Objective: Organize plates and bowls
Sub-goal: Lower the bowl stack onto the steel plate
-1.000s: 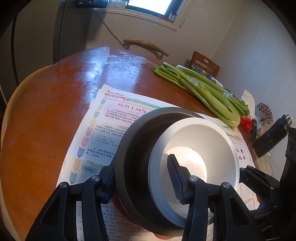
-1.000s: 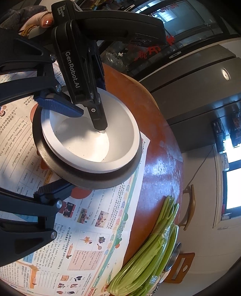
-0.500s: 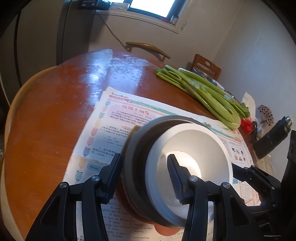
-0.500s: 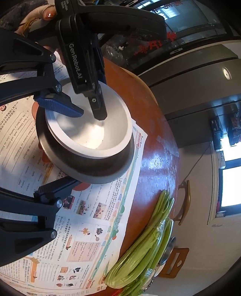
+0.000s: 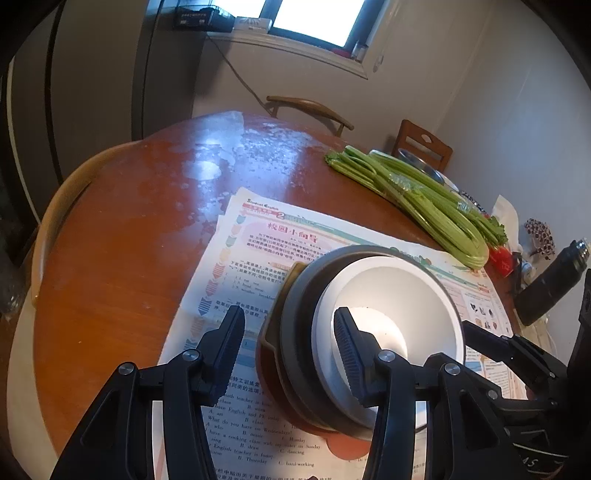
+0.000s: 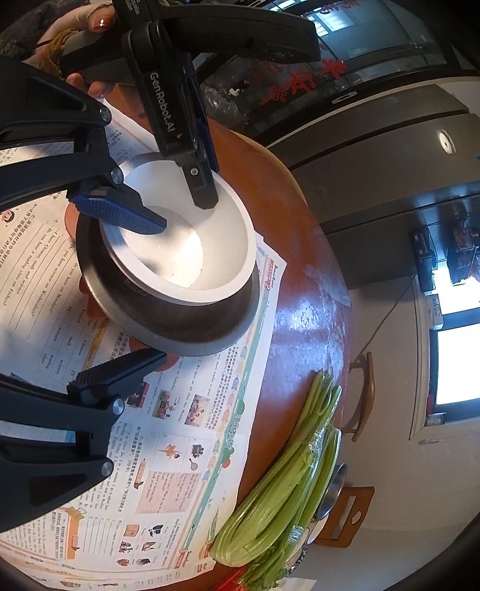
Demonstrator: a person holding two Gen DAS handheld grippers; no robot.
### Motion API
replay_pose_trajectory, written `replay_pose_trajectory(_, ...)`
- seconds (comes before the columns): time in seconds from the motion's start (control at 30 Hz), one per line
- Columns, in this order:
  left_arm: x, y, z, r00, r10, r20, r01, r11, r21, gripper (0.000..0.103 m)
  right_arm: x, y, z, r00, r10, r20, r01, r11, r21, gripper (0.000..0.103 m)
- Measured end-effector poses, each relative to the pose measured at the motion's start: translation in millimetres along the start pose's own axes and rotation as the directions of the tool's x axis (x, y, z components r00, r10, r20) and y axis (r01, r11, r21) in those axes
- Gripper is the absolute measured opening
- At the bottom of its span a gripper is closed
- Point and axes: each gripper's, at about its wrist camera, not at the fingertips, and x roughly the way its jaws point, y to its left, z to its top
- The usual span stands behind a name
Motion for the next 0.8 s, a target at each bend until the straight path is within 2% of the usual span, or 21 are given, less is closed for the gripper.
replay_pose_trajectory(0.57,-31.4,-14.1,-9.4,0.999,-0.001,0.055,-0.002,0.999,0.041,0.052,-28.6,5.1,-2.4,0.997,-0.024,0.069,0.024,1.000,-0.007,0.064)
replay_pose_trajectory(0.8,-35.7,-14.9,-13.6,0.999,0.001,0.054,-0.004,0.999,0.045,0.052,-36.3,6.7,-4.3,0.996,-0.035,0.081,0.036,0.999,-0.005,0.064)
